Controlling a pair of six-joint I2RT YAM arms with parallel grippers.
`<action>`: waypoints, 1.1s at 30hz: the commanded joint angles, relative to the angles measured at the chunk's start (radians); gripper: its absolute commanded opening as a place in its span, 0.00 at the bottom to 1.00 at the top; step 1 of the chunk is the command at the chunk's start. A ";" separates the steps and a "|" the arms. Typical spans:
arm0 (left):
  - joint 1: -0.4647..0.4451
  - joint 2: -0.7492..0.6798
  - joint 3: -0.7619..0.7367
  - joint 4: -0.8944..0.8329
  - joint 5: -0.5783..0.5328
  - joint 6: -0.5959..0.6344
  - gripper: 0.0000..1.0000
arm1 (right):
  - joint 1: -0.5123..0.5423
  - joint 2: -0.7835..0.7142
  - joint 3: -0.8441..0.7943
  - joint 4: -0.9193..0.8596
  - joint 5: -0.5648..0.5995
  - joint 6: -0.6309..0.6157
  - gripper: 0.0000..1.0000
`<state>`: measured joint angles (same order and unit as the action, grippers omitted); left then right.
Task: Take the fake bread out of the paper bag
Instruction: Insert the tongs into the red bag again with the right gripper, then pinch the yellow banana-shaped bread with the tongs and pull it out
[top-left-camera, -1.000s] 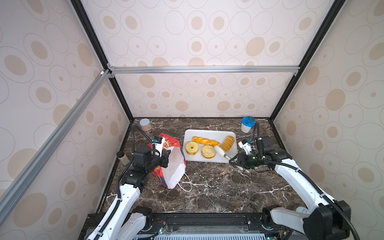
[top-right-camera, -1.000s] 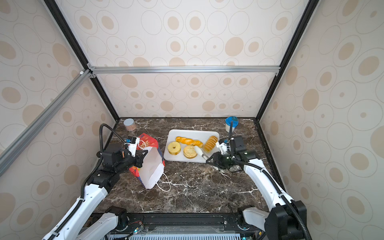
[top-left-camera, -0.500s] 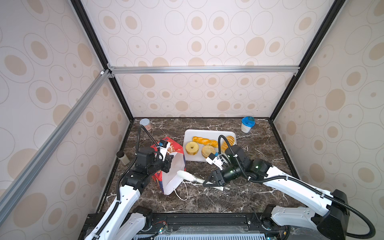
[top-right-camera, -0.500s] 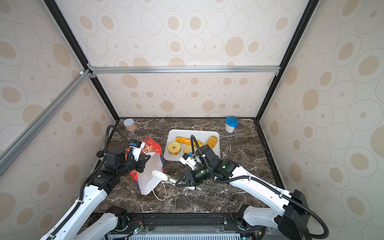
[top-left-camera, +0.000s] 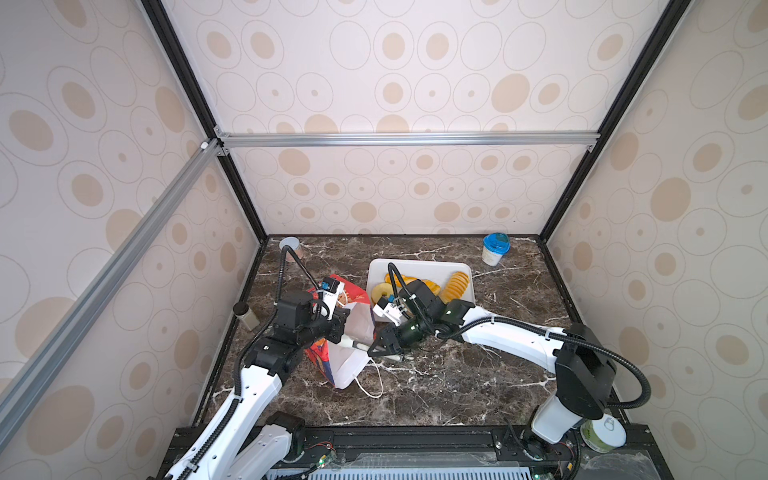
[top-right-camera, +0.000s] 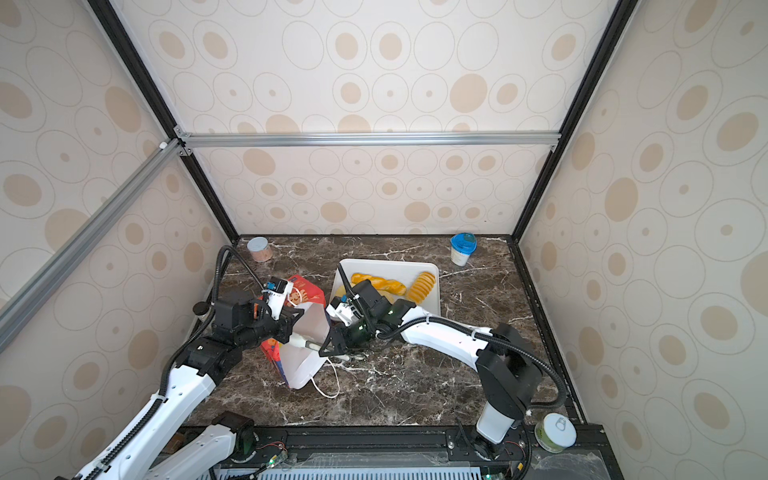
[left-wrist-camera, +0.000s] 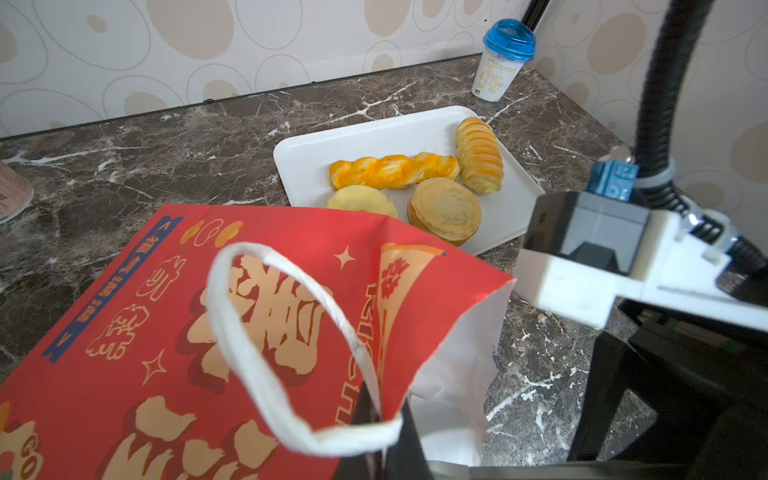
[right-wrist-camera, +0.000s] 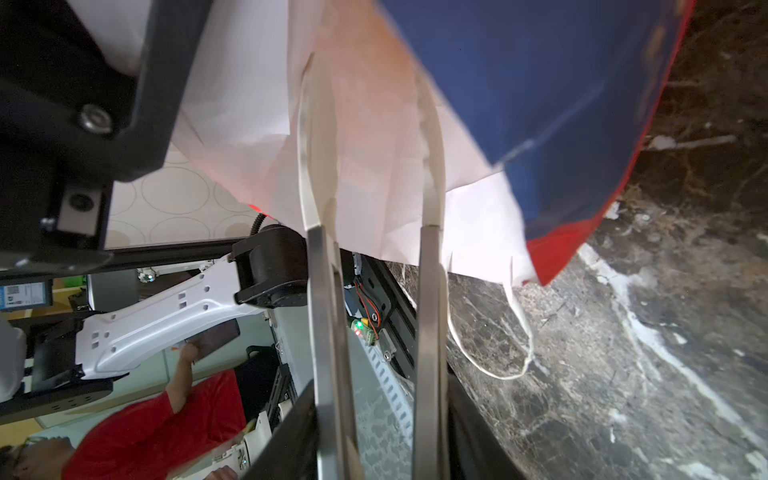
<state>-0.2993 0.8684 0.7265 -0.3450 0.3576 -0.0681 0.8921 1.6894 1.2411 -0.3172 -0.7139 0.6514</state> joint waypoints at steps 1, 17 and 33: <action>-0.008 0.008 0.035 0.027 -0.002 -0.018 0.00 | 0.009 0.058 0.062 -0.031 0.001 -0.077 0.46; -0.023 -0.012 -0.038 0.088 0.007 -0.045 0.00 | 0.066 0.409 0.444 -0.259 0.006 -0.271 0.49; -0.023 -0.095 -0.078 0.053 -0.016 -0.018 0.00 | 0.064 0.277 0.241 -0.154 0.056 -0.218 0.08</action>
<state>-0.3130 0.7876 0.6415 -0.3016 0.2993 -0.1146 0.9627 2.0514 1.5265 -0.4805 -0.6731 0.4194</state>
